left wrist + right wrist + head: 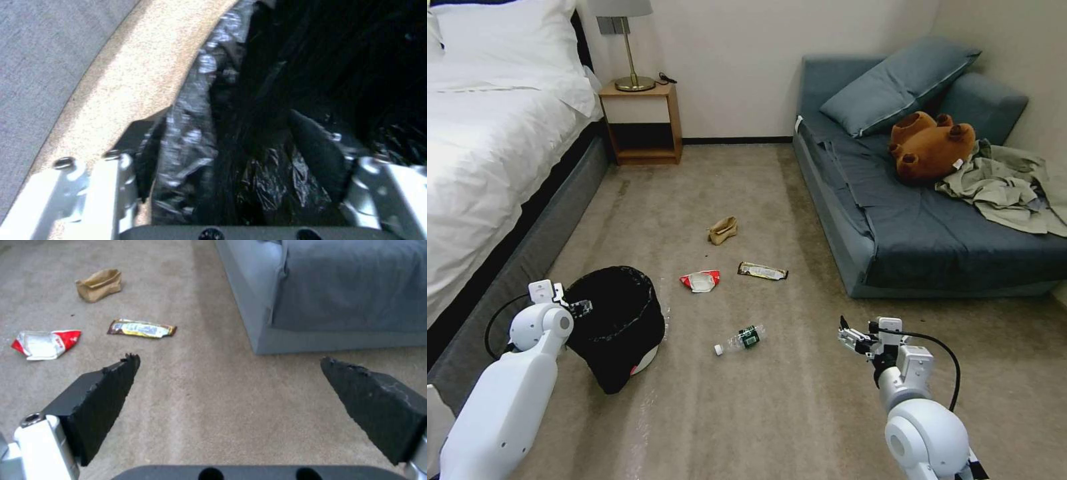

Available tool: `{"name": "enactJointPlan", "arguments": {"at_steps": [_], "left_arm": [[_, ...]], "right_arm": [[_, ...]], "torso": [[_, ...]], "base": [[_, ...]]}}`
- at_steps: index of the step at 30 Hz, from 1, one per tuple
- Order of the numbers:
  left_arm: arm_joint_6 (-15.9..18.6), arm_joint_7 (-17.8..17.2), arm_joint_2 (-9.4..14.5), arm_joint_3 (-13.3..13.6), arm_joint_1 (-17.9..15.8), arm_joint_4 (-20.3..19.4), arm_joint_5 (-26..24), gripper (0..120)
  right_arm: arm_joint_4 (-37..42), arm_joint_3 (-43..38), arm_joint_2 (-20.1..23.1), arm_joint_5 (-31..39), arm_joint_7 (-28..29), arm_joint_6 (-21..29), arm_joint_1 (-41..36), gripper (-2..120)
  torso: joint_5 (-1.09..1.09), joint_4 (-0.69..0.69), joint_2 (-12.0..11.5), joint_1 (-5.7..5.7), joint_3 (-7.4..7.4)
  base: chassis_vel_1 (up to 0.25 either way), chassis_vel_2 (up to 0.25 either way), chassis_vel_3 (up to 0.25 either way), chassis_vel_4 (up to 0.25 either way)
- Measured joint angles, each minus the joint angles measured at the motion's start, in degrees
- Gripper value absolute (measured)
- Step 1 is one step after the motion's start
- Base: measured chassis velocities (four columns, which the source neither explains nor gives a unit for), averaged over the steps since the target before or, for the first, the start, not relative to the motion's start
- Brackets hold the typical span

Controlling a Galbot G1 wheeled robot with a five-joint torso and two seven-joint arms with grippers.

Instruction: Pick up the trash bin, then pick up the garbage on the floor and place it into the trash bin.

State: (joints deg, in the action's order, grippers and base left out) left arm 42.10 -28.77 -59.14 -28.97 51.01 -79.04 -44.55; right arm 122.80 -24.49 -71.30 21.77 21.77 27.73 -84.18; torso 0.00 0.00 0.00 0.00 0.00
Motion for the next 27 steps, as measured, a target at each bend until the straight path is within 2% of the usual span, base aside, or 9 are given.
{"name": "enactJointPlan", "arguments": {"at_steps": [3, 4, 8, 10, 12, 15, 20, 25, 27], "left_arm": [[-0.3, 0.4, 0.0, -0.5, 0.8, 0.4, 0.5, 52], [-0.3, 0.4, 0.0, -0.5, 0.8, 0.4, 0.5, 52], [-0.6, 0.9, 0.1, -1.1, 1.5, 0.0, 0.7, 37], [-0.7, 1.0, 0.1, -1.1, 1.5, 0.0, 0.7, 35], [-1.4, 2.0, 0.2, -1.3, 1.9, -0.4, 0.9, 22], [-2.6, 3.5, 0.3, -1.6, 2.5, -0.8, 1.2, 16], [-5.1, 5.7, 0.2, -1.9, 3.3, -1.0, 2.6, 14], [-6.9, 6.3, -0.3, -2.3, 3.8, -1.1, 3.3, 14], [-8.7, 6.8, -0.6, -2.7, 4.3, -1.3, 3.2, 12]], "right_arm": [[0.0, 0.2, 0.3, 0.0, 0.0, 0.0, 0.0, 100], [0.0, 0.2, 0.3, 0.0, 0.0, 0.0, 0.0, 100], [0.0, 0.8, 0.5, 0.0, 0.2, 0.0, 0.1, 100], [0.0, 0.8, 0.5, 0.0, 0.2, 0.0, 0.1, 100], [0.1, 1.1, 0.5, 0.0, 0.3, 0.0, 0.0, 100], [0.5, 1.2, 0.4, 0.0, 0.4, 0.0, -0.3, 100], [1.3, 0.9, 0.3, -0.1, 0.4, 0.0, -1.3, 100], [2.0, 0.6, -0.1, -0.2, 0.5, 0.0, -2.3, 100], [2.2, 0.5, -0.5, -0.3, 0.5, 0.1, -2.9, 100]], "torso": [[0.04, 0.01, 0.0, 0.00, -0.01], [0.04, 0.01, 0.0, 0.00, -0.01], [0.03, 0.01, 0.0, 0.00, -0.01], [0.03, 0.01, 0.0, 0.00, -0.01], [0.02, 0.00, 0.0, 0.00, -0.01], [0.02, 0.01, 0.0, 0.00, -0.01], [-0.01, 0.02, 0.0, 0.00, -0.01], [-0.01, 0.02, 0.0, 0.00, -0.01], [-0.01, 0.02, 0.0, 0.00, 0.00]], "base": [[0.000, 0.000, 0.000, 0.000], [0.000, 0.000, 0.000, 0.000], [0.000, 0.000, 0.000, 0.000], [0.000, 0.000, 0.000, 0.000], [0.000, 0.000, 0.000, 0.000], [0.000, 0.000, 0.000, 0.000], [0.000, 0.000, 0.000, 0.000], [0.000, 0.000, 0.000, 0.000], [0.000, 0.000, 0.000, 0.000]]}}
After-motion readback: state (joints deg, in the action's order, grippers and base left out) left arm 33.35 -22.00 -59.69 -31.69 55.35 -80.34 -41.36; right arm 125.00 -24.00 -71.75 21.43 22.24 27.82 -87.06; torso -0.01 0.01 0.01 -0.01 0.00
